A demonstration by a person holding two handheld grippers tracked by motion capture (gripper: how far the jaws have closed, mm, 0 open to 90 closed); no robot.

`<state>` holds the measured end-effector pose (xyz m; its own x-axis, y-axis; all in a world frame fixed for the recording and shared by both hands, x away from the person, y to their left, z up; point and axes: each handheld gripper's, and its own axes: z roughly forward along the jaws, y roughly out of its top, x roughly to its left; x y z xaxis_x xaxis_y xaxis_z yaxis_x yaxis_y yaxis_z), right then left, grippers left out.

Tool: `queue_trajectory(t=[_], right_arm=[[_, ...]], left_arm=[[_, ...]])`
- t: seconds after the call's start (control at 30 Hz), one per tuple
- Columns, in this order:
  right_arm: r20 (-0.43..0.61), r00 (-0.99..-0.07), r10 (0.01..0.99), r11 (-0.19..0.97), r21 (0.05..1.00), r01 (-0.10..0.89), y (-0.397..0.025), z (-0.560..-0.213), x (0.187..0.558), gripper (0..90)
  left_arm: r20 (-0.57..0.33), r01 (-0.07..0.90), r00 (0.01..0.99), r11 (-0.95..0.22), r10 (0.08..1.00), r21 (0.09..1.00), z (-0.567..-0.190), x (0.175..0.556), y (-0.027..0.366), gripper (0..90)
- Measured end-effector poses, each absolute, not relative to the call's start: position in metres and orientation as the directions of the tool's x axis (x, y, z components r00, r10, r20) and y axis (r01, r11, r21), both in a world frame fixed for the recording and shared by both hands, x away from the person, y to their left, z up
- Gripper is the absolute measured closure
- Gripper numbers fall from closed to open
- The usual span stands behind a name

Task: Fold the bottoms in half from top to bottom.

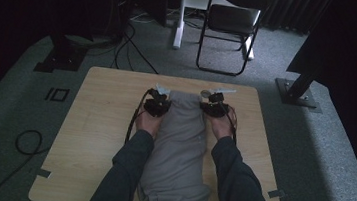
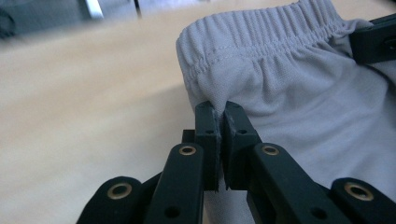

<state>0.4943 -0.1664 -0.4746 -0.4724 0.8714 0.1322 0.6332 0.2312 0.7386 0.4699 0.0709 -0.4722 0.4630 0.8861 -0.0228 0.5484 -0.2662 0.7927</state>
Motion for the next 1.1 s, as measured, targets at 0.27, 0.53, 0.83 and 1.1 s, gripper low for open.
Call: queue_trajectory(t=[0.27,0.53,0.83,1.1], right_arm=[[0.166,-0.512,0.843,0.178,0.812,0.556,-0.171,-0.438,0.490,87.4],[0.199,-0.582,0.788,0.199,0.813,0.547,-0.179,-0.442,0.467,87.0],[0.188,-0.622,0.760,0.270,0.780,0.565,-0.182,-0.477,0.410,86.8],[0.214,-0.622,0.753,0.319,0.707,0.631,-0.176,-0.526,0.376,86.4]], left_arm=[[0.042,0.456,0.493,-0.299,0.869,0.838,-0.429,0.462,0.077,86.7],[0.034,0.437,0.555,-0.326,0.831,0.838,-0.429,0.434,0.086,86.4],[0.009,0.477,0.604,-0.371,0.797,0.797,-0.471,0.372,0.090,86.0],[-0.032,0.583,0.602,-0.412,0.798,0.700,-0.530,0.335,0.090,85.7]])
